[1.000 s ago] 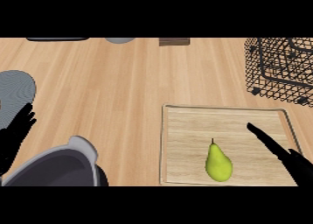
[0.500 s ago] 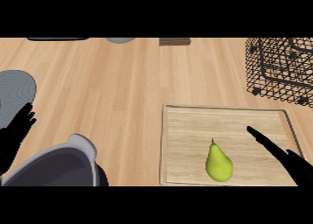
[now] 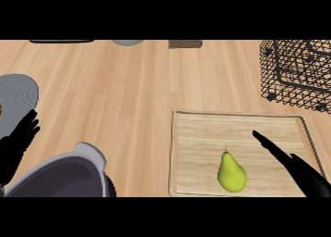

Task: Pick the pear from the tray and place it in the tiered basket

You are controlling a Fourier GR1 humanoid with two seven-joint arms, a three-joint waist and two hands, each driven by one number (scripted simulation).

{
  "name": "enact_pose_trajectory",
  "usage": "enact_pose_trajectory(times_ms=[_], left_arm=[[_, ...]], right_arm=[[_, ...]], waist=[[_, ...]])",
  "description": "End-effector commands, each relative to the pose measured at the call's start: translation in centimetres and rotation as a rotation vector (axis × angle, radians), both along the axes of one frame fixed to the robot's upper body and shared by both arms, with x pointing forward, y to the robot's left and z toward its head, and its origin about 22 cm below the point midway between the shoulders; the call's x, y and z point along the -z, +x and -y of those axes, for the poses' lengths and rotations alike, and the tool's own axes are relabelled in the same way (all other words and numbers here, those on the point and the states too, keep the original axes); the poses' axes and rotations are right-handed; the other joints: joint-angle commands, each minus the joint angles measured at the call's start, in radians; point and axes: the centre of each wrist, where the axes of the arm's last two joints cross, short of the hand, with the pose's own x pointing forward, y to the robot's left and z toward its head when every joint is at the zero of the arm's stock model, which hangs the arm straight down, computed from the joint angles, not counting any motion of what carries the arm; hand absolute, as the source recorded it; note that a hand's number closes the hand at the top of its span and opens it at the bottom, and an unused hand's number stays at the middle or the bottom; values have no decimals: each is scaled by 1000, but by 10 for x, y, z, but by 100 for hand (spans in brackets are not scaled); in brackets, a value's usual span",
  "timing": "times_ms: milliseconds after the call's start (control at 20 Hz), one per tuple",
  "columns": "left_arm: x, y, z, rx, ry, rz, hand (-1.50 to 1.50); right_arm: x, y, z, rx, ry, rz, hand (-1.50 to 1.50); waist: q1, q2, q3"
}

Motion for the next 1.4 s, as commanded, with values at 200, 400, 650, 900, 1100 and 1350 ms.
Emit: enact_pose_trajectory(times_ms=[200,400,650,900,1100,1350], left_arm=[[14,-3,8,-7,-45,-38,0],[23,-13,7,-6,-54,-37,0],[25,-19,16,-9,-57,-28,0],[28,-14,-4,-16,-44,-38,0],[35,-4,-4,-27,-49,-51,0],[22,0,17,-7,-48,-29,0]], right_arm=[[11,7,-7,-12,8,25,-150],[16,22,-37,-6,13,30,-150],[22,25,-34,-10,25,-3,-150],[52,14,-50,-16,24,-3,-150],[49,17,-52,-49,17,0,-150],[47,38,-67,-135,-7,86,150]], waist=[[-4,7,-17],[3,8,-18],[-1,7,-18],[-2,7,-17],[-5,7,-18],[0,7,-17]])
